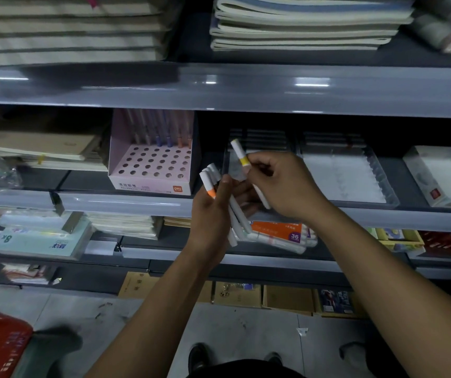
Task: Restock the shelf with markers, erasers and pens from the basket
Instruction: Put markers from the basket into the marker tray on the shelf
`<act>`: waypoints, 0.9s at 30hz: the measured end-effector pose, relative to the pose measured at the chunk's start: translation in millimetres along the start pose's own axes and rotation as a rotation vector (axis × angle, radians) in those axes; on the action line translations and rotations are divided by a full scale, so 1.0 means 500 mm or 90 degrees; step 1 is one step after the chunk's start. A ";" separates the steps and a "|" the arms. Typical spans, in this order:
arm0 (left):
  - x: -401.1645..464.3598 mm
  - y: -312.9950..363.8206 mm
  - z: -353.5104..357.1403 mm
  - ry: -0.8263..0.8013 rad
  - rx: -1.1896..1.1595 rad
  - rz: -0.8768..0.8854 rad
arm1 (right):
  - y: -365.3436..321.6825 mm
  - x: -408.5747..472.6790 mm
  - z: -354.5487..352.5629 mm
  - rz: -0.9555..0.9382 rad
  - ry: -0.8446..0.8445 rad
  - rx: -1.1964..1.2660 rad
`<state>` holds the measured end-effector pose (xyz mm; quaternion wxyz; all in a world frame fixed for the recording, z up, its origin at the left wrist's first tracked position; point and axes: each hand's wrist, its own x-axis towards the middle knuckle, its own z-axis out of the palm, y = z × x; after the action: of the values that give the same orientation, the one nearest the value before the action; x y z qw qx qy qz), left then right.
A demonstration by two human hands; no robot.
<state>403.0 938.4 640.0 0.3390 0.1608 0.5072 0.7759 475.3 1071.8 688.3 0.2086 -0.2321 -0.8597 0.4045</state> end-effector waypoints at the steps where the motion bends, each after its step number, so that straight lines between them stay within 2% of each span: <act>1: 0.001 0.000 -0.001 0.005 0.016 0.011 | 0.000 0.005 -0.003 -0.008 0.003 -0.009; 5: 0.008 -0.004 -0.015 0.066 0.190 0.066 | 0.008 0.033 -0.017 -0.033 0.037 -0.081; 10: 0.015 -0.022 -0.034 0.081 0.432 0.183 | 0.041 0.082 -0.017 -0.021 0.040 -0.274; 13: 0.014 -0.031 -0.044 0.082 0.482 0.203 | 0.050 0.096 -0.010 -0.041 0.030 -0.352; 18: 0.014 -0.040 -0.045 0.092 0.523 0.234 | 0.047 0.114 0.008 -0.068 0.006 -0.398; 27: 0.015 -0.041 -0.047 0.097 0.529 0.243 | 0.047 0.120 0.024 -0.053 0.017 -0.474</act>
<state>390.8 932.9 610.6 0.0587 0.3159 0.7599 0.5651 425.9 1112.0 673.1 0.1375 -0.2621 -0.9537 0.0525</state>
